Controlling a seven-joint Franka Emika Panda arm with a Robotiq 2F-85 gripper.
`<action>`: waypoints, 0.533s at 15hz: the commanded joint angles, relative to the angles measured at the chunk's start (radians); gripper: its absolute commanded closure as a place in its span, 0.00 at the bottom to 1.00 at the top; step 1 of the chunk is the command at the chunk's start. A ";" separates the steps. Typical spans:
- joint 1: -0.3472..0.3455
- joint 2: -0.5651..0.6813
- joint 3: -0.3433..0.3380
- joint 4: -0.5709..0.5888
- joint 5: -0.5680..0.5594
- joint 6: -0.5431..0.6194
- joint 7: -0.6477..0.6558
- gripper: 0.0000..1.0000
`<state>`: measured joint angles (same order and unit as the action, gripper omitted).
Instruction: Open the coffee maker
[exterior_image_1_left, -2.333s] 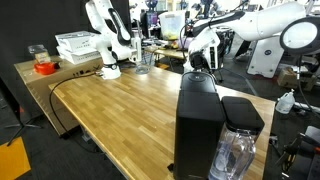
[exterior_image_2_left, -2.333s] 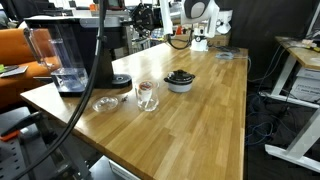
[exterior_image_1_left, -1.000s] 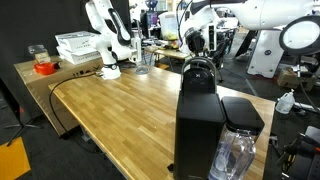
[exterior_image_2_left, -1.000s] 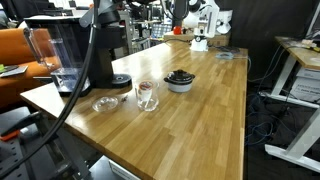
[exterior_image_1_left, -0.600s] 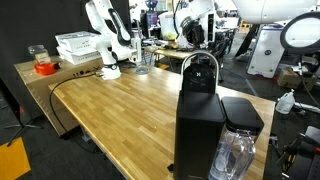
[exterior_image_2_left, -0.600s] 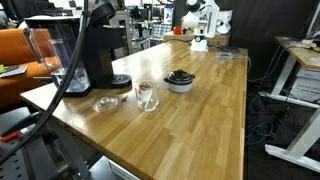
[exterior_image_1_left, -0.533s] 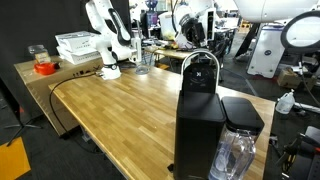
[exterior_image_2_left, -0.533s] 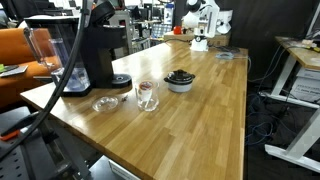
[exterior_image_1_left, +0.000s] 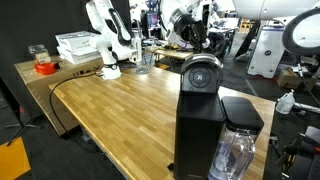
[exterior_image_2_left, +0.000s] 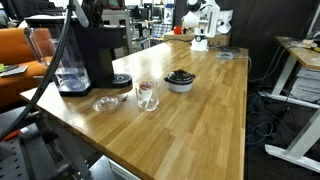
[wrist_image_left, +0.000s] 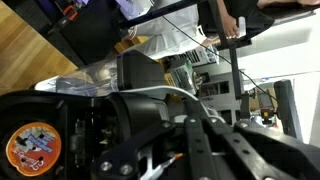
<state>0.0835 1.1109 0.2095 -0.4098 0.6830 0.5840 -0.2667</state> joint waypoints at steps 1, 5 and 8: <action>0.009 0.022 0.032 0.086 -0.079 -0.047 -0.008 1.00; -0.011 -0.041 0.037 0.047 -0.175 -0.004 -0.075 1.00; -0.034 -0.085 0.037 0.055 -0.236 0.037 -0.116 1.00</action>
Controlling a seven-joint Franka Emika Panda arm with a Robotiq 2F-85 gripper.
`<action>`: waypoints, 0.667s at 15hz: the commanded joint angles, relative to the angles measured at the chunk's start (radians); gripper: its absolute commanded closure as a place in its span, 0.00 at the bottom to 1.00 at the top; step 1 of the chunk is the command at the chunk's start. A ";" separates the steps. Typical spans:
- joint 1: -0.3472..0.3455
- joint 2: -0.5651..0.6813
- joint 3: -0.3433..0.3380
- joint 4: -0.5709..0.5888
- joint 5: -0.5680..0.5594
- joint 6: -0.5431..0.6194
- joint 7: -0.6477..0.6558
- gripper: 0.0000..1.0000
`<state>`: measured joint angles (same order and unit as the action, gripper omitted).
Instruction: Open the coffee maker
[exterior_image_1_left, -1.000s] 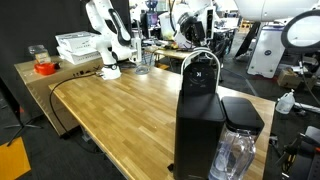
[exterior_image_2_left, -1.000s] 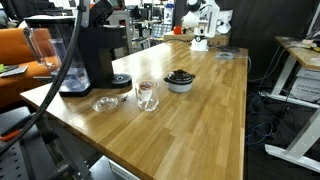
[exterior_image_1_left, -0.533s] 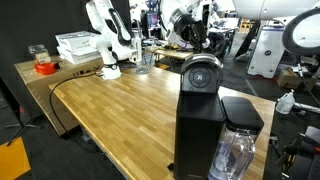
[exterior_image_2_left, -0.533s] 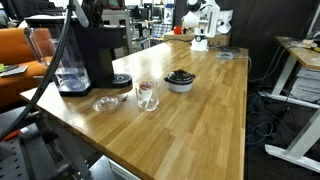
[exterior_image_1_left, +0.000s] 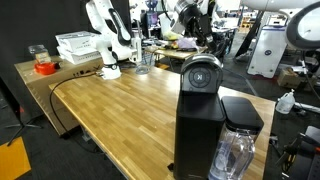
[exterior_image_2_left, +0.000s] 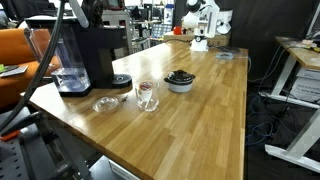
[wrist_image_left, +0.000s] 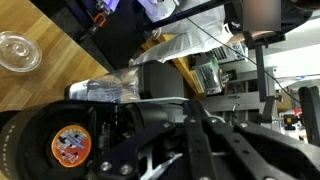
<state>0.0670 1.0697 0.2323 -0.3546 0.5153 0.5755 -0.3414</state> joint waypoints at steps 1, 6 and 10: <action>-0.031 -0.065 0.015 0.002 -0.077 0.065 -0.044 1.00; -0.084 -0.153 -0.003 0.007 -0.135 0.149 -0.039 1.00; -0.120 -0.196 -0.007 0.001 -0.147 0.173 0.027 1.00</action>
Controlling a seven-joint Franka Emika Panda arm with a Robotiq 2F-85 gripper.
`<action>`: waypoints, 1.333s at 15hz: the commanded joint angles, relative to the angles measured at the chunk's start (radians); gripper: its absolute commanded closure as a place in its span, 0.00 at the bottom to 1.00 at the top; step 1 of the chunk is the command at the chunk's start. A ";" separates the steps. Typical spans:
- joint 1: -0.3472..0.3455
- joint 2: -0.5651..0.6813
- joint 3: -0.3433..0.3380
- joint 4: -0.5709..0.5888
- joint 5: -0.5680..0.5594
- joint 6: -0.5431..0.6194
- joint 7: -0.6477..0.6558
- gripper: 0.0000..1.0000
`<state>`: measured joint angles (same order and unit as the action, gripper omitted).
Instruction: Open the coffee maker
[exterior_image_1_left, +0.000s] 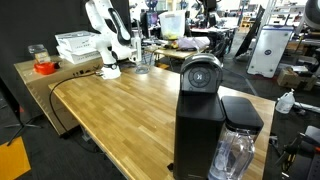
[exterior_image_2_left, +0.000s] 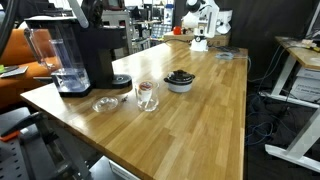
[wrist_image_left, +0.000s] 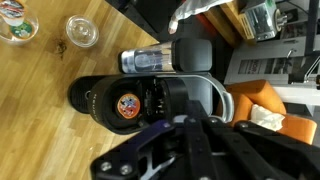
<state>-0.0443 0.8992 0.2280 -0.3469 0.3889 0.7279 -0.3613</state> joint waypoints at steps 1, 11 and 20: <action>-0.012 -0.033 -0.008 -0.008 -0.027 0.020 0.066 1.00; -0.053 -0.144 -0.041 -0.017 -0.050 -0.003 0.246 1.00; -0.220 -0.170 0.041 -0.066 0.211 0.064 0.435 0.67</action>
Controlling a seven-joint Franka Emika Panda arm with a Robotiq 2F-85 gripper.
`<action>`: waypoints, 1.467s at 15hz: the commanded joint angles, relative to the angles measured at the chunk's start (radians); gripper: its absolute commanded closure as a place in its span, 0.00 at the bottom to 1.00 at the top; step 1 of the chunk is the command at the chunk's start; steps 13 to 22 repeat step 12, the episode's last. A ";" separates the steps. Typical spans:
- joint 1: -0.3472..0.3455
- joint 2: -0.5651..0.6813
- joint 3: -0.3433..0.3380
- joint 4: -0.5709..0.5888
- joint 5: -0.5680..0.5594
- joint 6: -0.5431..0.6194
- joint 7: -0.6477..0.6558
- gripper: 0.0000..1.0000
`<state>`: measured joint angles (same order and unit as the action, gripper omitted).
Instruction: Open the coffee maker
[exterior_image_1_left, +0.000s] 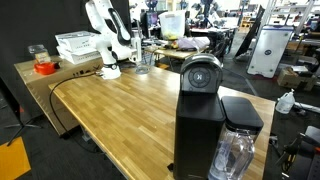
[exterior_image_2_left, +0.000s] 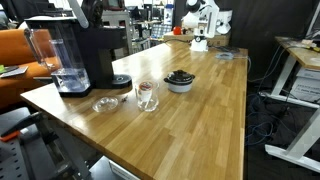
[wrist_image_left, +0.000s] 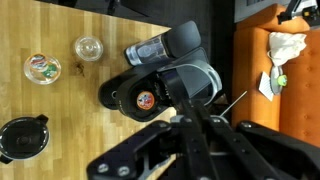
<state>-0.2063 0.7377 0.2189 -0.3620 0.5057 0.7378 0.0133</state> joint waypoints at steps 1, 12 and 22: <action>-0.027 -0.019 0.014 -0.043 0.029 0.029 0.006 0.60; -0.021 0.015 0.018 0.008 0.040 0.014 0.023 0.59; -0.021 0.015 0.018 0.008 0.040 0.014 0.023 0.59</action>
